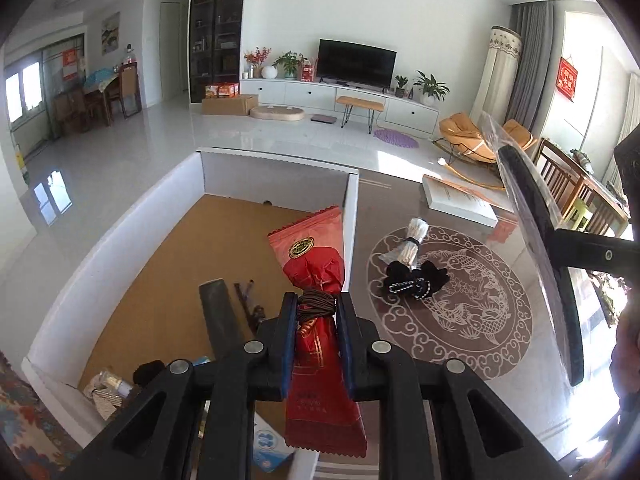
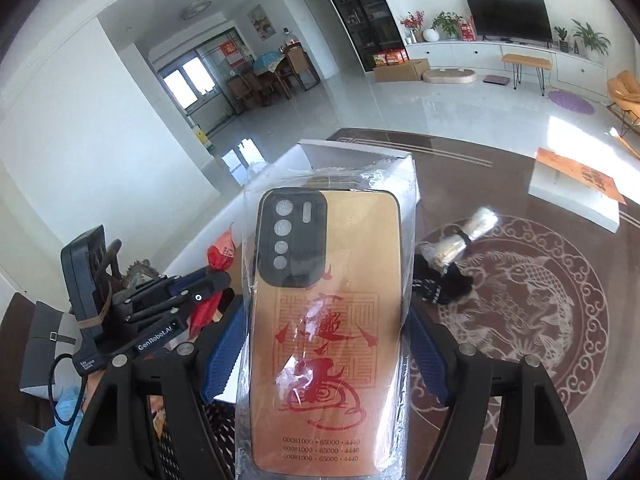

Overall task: Organize objects
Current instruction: 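Carry the red pouch and phone case into the enclosure and open both tools, then move both open tools back over the table toward the black socks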

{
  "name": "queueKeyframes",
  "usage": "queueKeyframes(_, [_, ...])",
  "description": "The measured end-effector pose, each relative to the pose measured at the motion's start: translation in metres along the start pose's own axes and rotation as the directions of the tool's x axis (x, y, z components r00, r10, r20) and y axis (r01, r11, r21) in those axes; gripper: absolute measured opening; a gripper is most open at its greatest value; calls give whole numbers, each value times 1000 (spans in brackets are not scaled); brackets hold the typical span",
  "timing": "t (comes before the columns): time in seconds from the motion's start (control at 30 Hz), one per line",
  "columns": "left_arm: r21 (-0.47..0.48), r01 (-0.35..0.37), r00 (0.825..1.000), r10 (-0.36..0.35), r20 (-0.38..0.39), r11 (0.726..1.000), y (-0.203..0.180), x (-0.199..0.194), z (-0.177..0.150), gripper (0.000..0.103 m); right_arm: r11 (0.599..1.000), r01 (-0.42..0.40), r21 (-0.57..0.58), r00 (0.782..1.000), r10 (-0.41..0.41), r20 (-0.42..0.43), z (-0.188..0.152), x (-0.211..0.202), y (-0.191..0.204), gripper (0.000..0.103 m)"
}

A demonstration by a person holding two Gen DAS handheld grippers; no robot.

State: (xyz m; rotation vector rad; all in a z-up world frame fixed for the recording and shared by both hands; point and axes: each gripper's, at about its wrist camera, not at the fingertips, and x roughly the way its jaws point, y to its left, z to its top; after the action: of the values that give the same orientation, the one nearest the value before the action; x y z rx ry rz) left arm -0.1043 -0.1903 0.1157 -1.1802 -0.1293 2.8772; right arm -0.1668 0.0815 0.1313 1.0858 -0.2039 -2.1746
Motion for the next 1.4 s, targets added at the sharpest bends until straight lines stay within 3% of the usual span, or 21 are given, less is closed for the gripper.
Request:
queueKeyframes(0.13, [-93,-124,989,116,-86,988,78,17,-7,19,982,-186,26,982,187,-18,29,75,63,76])
queueKeyframes(0.23, [-147,-218,966,192,-172,965,118,36,-21,24,973,-229,35,972,230,-52,31,136,98,77])
queueKeyframes(0.3, [-155,-269,947,232,-220,951,131,49,-31,56,974,-220,45,969,224,-105,26,179,110,83])
queueKeyframes(0.37, [-153,-323,934,288,-211,934,135,50,-40,68,981,-182,64,970,190,-153,17,208,113,87])
queueKeyframes(0.43, [-173,-315,942,286,-174,933,137,41,-47,78,985,-161,61,975,169,-147,9,215,111,87])
queueKeyframes(0.57, [-188,-276,960,262,-95,943,123,25,-54,81,995,-104,0,993,104,-57,-7,186,89,90])
queueKeyframes(0.7, [-152,-193,981,193,-16,969,78,11,-56,81,998,23,-55,999,-21,43,-36,135,44,102])
queueKeyframes(0.77, [-116,-116,993,118,12,986,46,7,-56,81,985,147,-88,988,-142,62,-57,107,7,103])
queueKeyframes(0.87, [-32,20,1000,-20,25,999,-11,5,-58,86,939,326,-111,945,-324,33,-102,82,-46,103])
queueKeyframes(0.97, [85,135,991,-134,-11,987,-70,13,-68,96,891,441,-106,895,-446,-25,-148,53,-102,103])
queueKeyframes(1.03, [162,190,981,-182,-62,968,-104,25,-78,96,875,479,-73,873,-484,-57,-177,31,-130,103])
queueKeyframes(1.17, [304,210,973,-170,-153,929,-159,63,-94,96,857,515,-10,853,-514,-87,-211,-1,-168,103])
queueKeyframes(1.27, [314,216,966,-155,-208,924,-174,97,-91,96,841,541,-10,837,-540,-84,-219,-9,-170,103])
queueKeyframes(1.4, [233,202,961,-146,-237,951,-179,139,-64,96,837,546,35,837,-543,-70,-219,-15,-173,103])
